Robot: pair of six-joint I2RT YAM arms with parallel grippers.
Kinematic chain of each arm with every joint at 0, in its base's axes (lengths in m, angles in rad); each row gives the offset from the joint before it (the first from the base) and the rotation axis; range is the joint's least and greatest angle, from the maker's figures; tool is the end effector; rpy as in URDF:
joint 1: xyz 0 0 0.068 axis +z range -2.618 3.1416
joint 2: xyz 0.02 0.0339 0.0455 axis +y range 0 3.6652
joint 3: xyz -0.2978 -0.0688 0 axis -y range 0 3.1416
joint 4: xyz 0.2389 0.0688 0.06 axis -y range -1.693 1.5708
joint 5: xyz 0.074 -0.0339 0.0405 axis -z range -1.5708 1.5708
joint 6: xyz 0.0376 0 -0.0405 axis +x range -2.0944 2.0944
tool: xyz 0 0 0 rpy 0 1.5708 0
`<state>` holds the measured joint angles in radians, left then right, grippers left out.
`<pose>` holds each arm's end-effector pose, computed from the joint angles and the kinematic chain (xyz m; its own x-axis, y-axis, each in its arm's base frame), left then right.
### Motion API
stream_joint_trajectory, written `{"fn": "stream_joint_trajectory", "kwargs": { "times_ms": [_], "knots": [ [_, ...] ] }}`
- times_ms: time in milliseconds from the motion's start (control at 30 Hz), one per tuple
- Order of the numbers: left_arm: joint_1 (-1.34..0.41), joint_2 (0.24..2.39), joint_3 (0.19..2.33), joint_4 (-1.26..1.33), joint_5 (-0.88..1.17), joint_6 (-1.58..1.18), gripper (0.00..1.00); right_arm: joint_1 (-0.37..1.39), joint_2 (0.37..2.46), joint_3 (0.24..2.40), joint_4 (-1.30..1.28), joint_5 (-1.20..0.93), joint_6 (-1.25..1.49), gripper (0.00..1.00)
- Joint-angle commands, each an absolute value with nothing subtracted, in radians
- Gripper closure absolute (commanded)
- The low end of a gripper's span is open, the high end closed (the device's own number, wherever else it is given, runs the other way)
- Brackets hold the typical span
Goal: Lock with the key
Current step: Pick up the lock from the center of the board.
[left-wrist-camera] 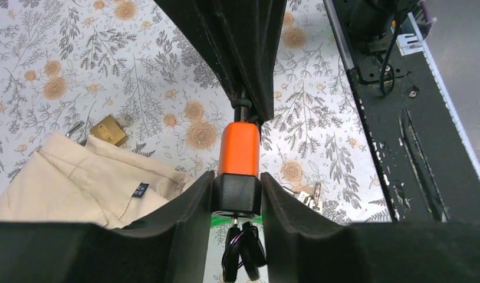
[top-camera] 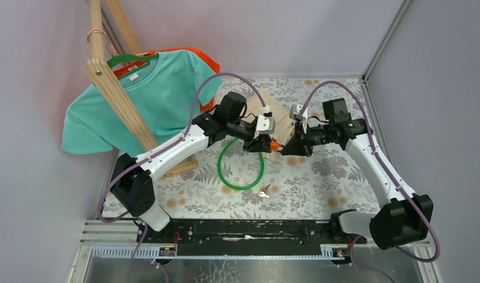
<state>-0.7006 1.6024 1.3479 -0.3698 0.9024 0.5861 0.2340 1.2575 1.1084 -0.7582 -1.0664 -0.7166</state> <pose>0.2521 -0.2512 0.3522 0.1180 0.3489 -0.9297 0.9855 -0.1557 0.0666 0.2162 0.0854 0.3480 -0.1598 -0.3644 -0.9174 -0.9834 0.1402 0.1156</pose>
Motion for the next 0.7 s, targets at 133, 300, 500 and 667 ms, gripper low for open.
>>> {"fn": "stream_joint_trajectory", "kwargs": {
  "times_ms": [133,300,500,667],
  "knots": [
    [-0.706,1.593,1.339,-0.391,0.91,0.613,0.87,0.243,1.227,1.128,-0.698,-1.115,-0.675,1.0],
    [-0.707,1.575,1.337,-0.392,0.949,0.544,1.0,0.242,1.221,1.148,-0.651,-1.024,-0.633,0.8],
    [-0.703,1.545,1.317,-0.435,0.935,0.521,1.0,0.242,1.224,1.187,-0.692,-1.007,-0.678,0.54],
    [-0.698,1.529,1.296,-0.439,0.936,0.506,1.0,0.245,1.21,1.165,-0.71,-1.017,-0.701,0.43]
  ]
}}
